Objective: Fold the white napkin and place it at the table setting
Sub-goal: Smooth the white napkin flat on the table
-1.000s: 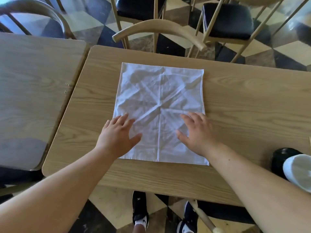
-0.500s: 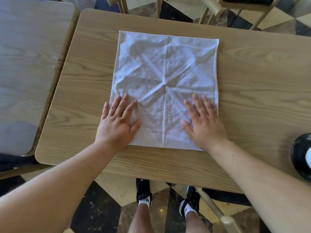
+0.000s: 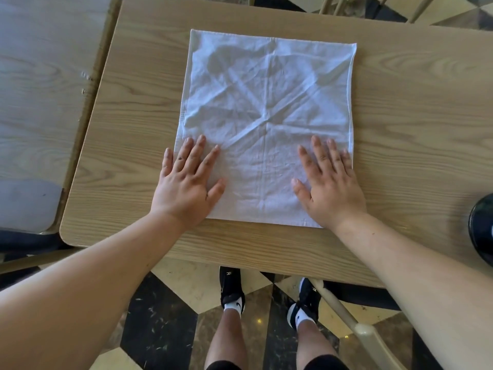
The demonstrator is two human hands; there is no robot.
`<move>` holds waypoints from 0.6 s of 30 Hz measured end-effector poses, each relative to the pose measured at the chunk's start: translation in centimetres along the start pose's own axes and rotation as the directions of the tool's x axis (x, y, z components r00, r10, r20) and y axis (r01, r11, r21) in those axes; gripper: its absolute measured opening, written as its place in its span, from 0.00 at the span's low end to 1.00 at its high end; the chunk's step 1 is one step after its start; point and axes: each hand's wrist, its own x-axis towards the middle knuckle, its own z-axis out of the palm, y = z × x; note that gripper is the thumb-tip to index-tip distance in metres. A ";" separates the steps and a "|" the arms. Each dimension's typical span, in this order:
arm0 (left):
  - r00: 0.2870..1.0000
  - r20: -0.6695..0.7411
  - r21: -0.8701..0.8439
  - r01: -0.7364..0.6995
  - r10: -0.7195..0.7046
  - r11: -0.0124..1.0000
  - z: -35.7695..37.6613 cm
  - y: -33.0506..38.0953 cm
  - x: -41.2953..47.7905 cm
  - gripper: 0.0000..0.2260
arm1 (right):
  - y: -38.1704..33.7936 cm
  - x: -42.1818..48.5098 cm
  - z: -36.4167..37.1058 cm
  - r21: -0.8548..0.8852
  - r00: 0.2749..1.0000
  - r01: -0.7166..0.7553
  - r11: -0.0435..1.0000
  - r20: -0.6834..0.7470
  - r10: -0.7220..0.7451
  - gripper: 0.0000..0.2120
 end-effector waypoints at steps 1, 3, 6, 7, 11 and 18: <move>1.000 0.000 0.004 -0.003 0.003 1.000 0.0 -0.1 -0.1 0.34 | 0.0 -0.3 0.1 0.001 1.000 -0.003 1.000 -0.005 0.003 0.35; 1.000 0.010 0.011 -0.009 0.009 1.000 0.0 -0.1 -0.4 0.33 | -0.2 -0.8 0.3 -0.005 1.000 -0.008 1.000 -0.009 0.008 0.35; 1.000 0.022 0.010 -0.009 0.009 1.000 0.0 -0.1 -1.3 0.33 | -0.4 -1.6 0.6 -0.006 1.000 -0.011 1.000 -0.009 0.011 0.35; 1.000 0.026 0.009 -0.009 0.009 1.000 0.1 0.0 -1.7 0.33 | -0.4 -2.0 0.6 -0.005 1.000 -0.011 1.000 -0.010 0.011 0.35; 0.999 0.033 0.018 -0.003 0.003 1.000 0.5 -0.1 -3.0 0.33 | -0.7 -3.2 1.1 -0.008 1.000 0.004 1.000 -0.005 -0.004 0.35; 0.999 0.036 0.024 -0.019 0.018 1.000 1.0 -0.2 -5.0 0.33 | -1.4 -5.0 1.8 -0.004 1.000 0.000 1.000 -0.012 0.000 0.35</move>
